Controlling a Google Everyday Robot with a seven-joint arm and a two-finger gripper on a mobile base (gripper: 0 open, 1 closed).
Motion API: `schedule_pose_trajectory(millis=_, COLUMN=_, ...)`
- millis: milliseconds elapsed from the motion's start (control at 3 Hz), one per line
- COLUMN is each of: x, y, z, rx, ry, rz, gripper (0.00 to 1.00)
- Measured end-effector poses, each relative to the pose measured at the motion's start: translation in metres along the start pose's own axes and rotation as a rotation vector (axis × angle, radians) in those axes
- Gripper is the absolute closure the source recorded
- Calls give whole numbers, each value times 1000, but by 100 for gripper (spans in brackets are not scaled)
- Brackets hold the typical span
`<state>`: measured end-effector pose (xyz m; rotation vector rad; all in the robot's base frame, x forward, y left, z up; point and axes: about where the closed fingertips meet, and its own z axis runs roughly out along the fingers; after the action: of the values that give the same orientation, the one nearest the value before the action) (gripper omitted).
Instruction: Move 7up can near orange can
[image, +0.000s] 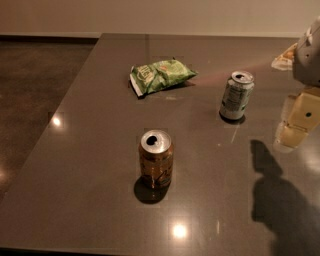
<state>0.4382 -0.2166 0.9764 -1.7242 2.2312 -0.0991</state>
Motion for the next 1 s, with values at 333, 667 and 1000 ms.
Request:
schedule_pose_trajectory(millis=333, x=0, y=0, z=0, rx=0, ry=0, rz=0, gripper=0)
schedule_pose_trajectory(millis=667, x=-1, y=-5, z=3, rx=21, ry=3, rz=29, gripper=0)
schedule_pose_trajectory(millis=1000, x=3, y=-24, z=11, rx=74, ry=-8, rz=120, gripper=0)
